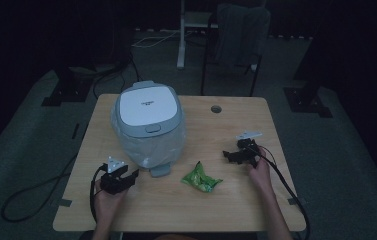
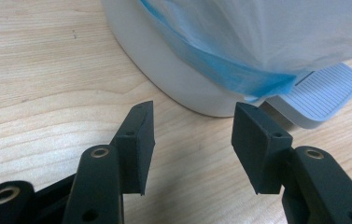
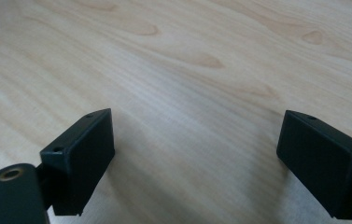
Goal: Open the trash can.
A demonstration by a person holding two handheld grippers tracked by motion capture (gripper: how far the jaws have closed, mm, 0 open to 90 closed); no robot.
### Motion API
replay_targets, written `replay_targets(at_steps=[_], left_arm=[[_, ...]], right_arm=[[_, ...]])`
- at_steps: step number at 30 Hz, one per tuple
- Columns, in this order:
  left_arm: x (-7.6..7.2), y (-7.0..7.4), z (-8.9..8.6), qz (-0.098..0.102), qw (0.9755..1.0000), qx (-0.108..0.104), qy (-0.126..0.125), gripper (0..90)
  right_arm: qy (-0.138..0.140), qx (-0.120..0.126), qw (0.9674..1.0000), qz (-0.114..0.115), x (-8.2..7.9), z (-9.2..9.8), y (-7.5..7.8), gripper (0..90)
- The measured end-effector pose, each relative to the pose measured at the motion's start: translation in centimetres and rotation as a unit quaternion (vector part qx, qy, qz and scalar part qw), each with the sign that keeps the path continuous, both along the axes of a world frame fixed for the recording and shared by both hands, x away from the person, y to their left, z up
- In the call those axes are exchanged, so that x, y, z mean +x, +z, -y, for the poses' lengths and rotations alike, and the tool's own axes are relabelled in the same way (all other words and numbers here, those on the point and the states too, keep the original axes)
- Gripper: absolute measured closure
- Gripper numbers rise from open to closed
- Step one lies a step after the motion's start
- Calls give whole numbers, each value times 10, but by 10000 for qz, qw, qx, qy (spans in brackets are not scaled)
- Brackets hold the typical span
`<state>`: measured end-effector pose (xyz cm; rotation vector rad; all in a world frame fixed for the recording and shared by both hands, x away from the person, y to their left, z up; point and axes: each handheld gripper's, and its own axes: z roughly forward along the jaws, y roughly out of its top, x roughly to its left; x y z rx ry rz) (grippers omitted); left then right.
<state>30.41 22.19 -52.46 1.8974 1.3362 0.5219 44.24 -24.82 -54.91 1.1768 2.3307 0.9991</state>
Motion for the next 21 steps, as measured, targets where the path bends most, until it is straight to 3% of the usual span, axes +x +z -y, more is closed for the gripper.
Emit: replay_targets(at_steps=[10,21], left_arm=[[-5,3,0,56,10000,-8,14,523],[-11,7,6,32,9995,-111,-277,578]], right_arm=[[-7,-15,10000,2,-1,0,0,102],[-8,-15,10000,7,-3,0,0,102]])
